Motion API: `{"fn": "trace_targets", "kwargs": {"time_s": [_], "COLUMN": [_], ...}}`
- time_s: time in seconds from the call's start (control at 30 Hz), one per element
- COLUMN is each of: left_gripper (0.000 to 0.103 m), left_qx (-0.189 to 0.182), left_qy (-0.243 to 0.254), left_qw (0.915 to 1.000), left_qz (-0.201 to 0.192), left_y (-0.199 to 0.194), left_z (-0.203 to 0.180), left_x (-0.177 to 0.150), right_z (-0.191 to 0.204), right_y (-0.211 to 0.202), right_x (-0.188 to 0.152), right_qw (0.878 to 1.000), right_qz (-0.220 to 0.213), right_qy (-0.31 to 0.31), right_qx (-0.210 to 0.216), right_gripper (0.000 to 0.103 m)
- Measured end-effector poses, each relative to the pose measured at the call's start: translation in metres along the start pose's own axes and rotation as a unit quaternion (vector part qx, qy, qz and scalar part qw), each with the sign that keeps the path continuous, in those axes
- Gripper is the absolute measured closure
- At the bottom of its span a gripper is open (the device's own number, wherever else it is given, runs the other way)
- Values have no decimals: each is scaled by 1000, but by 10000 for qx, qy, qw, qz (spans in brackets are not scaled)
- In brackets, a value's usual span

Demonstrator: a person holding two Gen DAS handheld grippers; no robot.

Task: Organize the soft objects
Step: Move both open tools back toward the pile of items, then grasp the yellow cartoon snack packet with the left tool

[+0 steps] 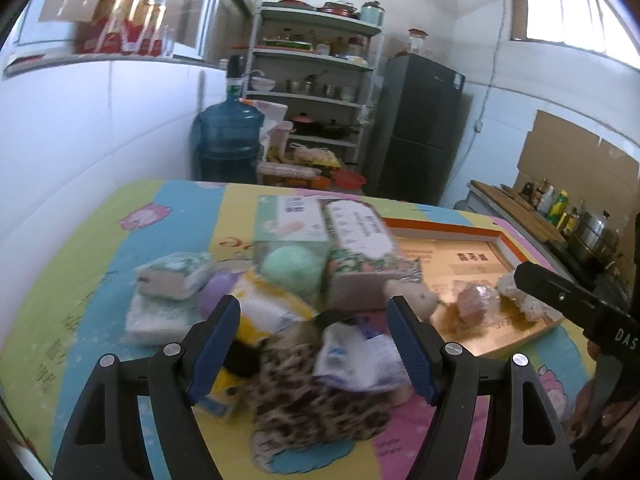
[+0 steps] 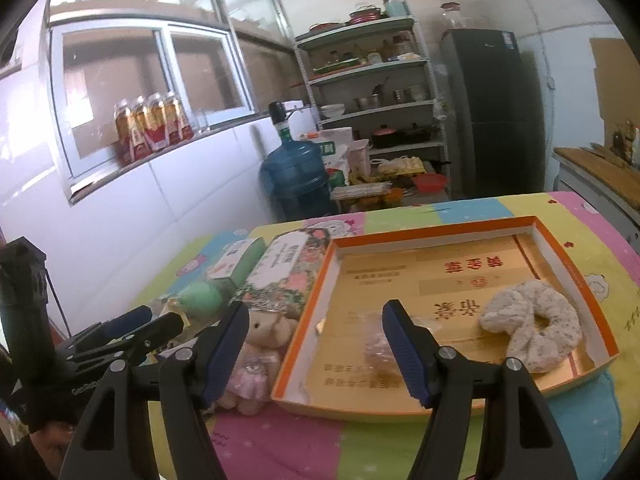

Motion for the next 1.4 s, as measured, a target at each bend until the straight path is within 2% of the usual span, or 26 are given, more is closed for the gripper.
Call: {"fn": "trace_targets", "kwargs": {"time_s": [0.4,0.77,1.23,1.4], "left_gripper": [26,26,26,30], "left_qx": [165,54,-180,-365], "left_qy": [-14,-212,372,636], "left_qw": [9998,9997,9980,9953], "left_qz": [-65,95,477,627], "left_y": [-20,-20,14,26], "left_z": [42,75,82,73], "left_x": [-16,-29,-28,-26], "right_z": [44,75,77,74], "right_y": [17,28,33,33], "right_x": [-1,-6,-10,-10], "right_qw": [9992,9974,9977,9980], "right_qz": [172,350,439,436], "right_qy": [-275,-527,-437,-407], "right_qx": [223,341,260,190], "right_gripper": [34,34,34,34]}}
Point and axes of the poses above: each gripper's, at about its wrist camera, not at the fingertips, and y roughly the way its jaws point, z to its left, x to its top, the point moved 1 cm from there along y, roughly the way its jaws point, and after that the axes turned 5 degrees about -y, right-handed, at the moved point
